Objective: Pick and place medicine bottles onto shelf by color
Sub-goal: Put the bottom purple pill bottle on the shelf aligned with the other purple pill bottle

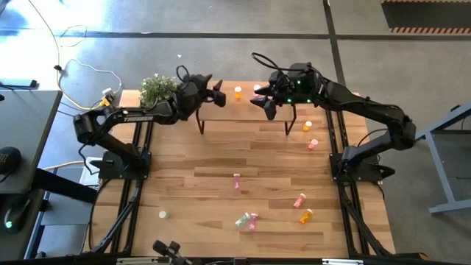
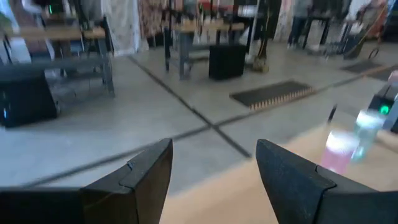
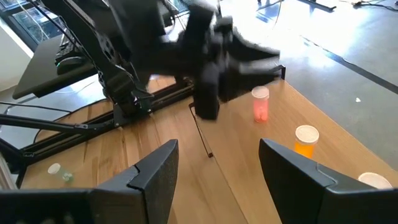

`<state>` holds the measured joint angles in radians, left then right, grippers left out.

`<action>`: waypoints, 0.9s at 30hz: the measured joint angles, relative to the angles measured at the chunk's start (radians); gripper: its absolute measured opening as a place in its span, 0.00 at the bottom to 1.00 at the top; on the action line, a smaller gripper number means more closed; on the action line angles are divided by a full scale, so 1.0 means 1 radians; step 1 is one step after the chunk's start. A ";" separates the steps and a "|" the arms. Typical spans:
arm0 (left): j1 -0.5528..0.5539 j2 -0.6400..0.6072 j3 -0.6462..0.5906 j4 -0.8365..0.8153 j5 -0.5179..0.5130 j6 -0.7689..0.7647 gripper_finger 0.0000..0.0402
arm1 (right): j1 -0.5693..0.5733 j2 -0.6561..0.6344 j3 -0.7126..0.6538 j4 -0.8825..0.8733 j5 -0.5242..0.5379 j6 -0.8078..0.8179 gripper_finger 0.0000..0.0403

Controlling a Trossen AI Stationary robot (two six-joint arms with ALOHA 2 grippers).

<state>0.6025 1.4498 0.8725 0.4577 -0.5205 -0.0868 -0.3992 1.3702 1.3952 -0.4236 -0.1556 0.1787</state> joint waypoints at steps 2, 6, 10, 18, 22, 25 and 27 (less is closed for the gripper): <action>0.000 -0.033 0.029 -0.024 0.001 0.026 0.56 | 0.000 -0.008 0.002 -0.007 0.000 0.013 0.53; 0.000 -0.130 0.101 -0.172 0.051 0.015 0.56 | 0.000 -0.018 0.060 -0.082 0.006 0.022 0.53; -0.002 -0.227 0.158 -0.344 0.163 -0.021 0.56 | 0.000 -0.019 0.150 -0.218 0.035 0.022 0.53; -0.057 -0.395 0.150 -0.521 0.478 -0.119 0.56 | 0.053 -0.019 0.203 -0.403 0.039 0.142 0.53; -0.128 -0.446 0.100 -0.611 0.533 -0.148 0.55 | 0.123 -0.018 0.144 -0.427 0.051 0.271 0.53; -0.191 -0.474 0.046 -0.629 0.536 -0.186 0.55 | 0.182 -0.018 0.104 -0.460 0.110 0.396 0.53; -0.232 -0.489 0.009 -0.628 0.536 -0.220 0.55 | 0.214 -0.017 0.094 -0.518 0.147 0.483 0.53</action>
<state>0.3708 0.9606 0.8812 -0.1703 0.0158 -0.3064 -0.1848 1.3527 1.4891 -0.9419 -0.0083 0.6622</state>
